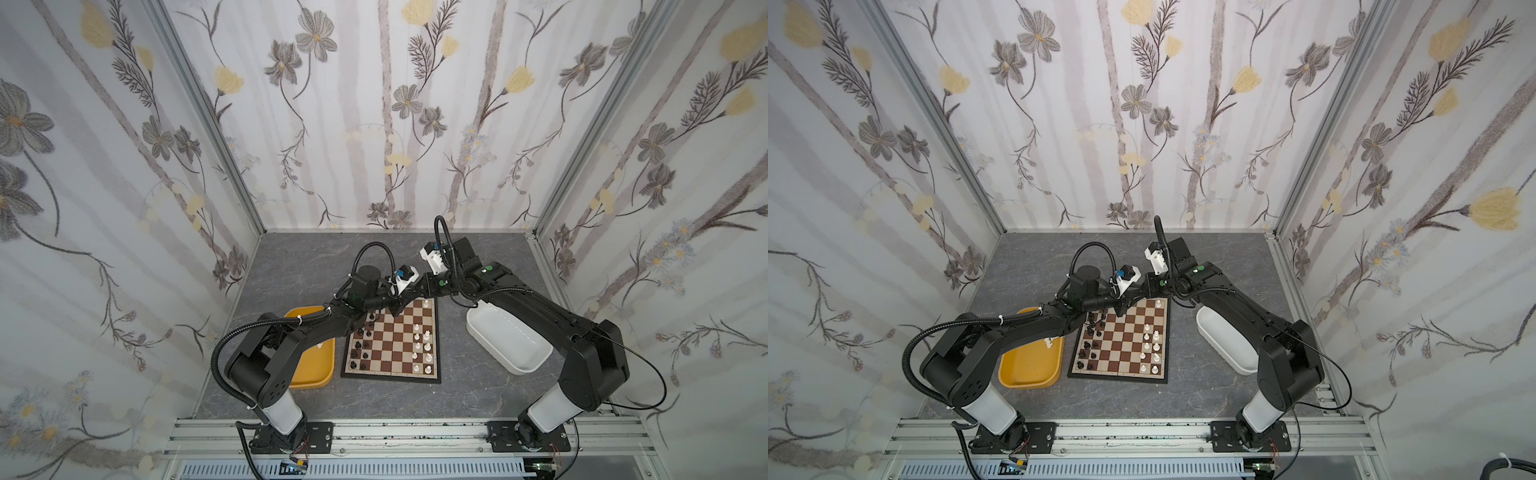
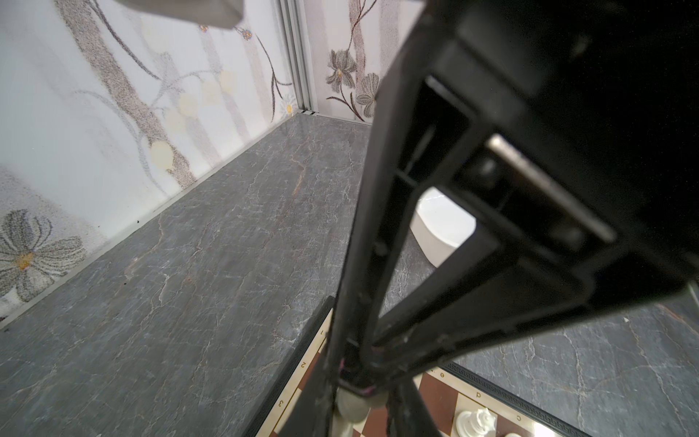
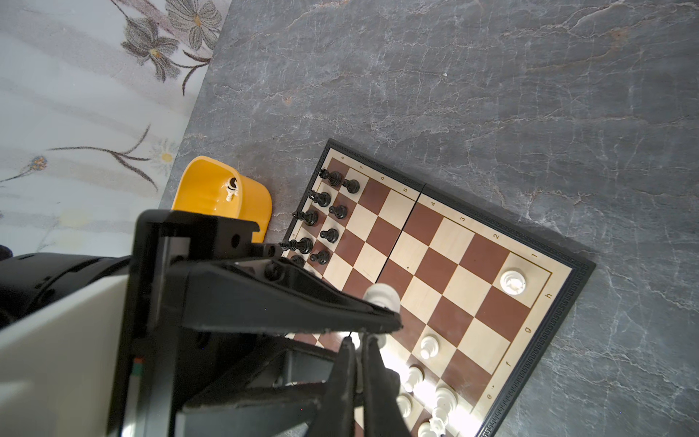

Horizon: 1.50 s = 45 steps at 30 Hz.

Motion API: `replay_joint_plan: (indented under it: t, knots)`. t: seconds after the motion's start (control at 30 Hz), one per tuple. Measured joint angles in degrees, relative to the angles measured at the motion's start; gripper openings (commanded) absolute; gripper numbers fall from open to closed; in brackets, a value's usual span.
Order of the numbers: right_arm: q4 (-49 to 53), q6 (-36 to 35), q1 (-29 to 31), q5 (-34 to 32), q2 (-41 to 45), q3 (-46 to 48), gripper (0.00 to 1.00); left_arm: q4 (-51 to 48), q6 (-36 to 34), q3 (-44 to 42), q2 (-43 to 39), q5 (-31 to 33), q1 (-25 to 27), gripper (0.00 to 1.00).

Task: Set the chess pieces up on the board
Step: 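Close the right gripper on the white king while the left gripper opens, then carry the white king over the white pieces with the right gripper while left retracts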

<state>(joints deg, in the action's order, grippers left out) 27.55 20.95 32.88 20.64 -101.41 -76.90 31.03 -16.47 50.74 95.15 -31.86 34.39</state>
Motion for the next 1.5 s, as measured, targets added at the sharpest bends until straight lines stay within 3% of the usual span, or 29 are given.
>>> replay_joint_plan:
  t: [0.47,0.6,0.73,0.77,0.8,0.83,0.87,1.07,1.17,1.27,1.4,1.5]
  knots:
    - [0.24,0.00,-0.07,-0.07,-0.66,-1.09,0.07,0.22,0.42,0.04,0.04,1.46,-0.04,0.27]
    - [0.46,0.02,-0.07,-0.07,-0.68,-1.64,0.18,-0.02,1.79,0.04,-0.26,2.78,-0.50,0.36]
    - [0.26,0.02,-0.20,-1.42,-0.52,-1.84,0.41,-3.48,5.22,0.04,-2.95,4.85,-1.42,0.43]
    - [0.28,0.00,-0.24,-2.08,-0.46,-1.84,0.46,-4.72,6.23,0.04,-3.93,5.57,-1.46,0.47]
    - [0.52,0.00,-0.26,-3.43,-0.39,-1.84,0.51,-6.32,7.04,0.02,-5.29,6.43,-1.53,0.58]
    - [0.94,-0.07,-0.26,-4.72,-0.39,-1.84,0.55,-8.20,7.87,-0.13,-6.91,7.08,-1.62,0.97]
    - [1.40,-0.33,-0.26,-5.60,-0.42,-1.84,0.58,-9.88,8.35,-0.44,-8.68,7.89,-1.73,1.00]
    - [5.27,-1.97,0.94,-12.44,-3.85,-3.23,0.64,-20.61,13.11,-4.39,-23.15,12.02,-3.30,1.00]
    - [6.67,-2.64,2.60,-14.69,-7.63,-5.79,0.61,-27.39,18.88,-3.69,-30.67,16.98,-4.83,1.00]
    - [7.78,-3.06,3.96,-16.44,-11.23,-8.13,0.56,-38.21,26.84,1.29,-33.20,21.77,-9.77,1.00]
    - [9.05,-3.02,4.63,-18.75,-15.69,-10.60,0.57,-46.51,34.05,1.31,-33.18,17.62,-19.41,1.00]
    - [10.10,-2.99,5.27,-21.24,-17.38,-11.17,0.56,-49.68,36.81,-1.60,-34.14,11.61,-21.00,1.00]
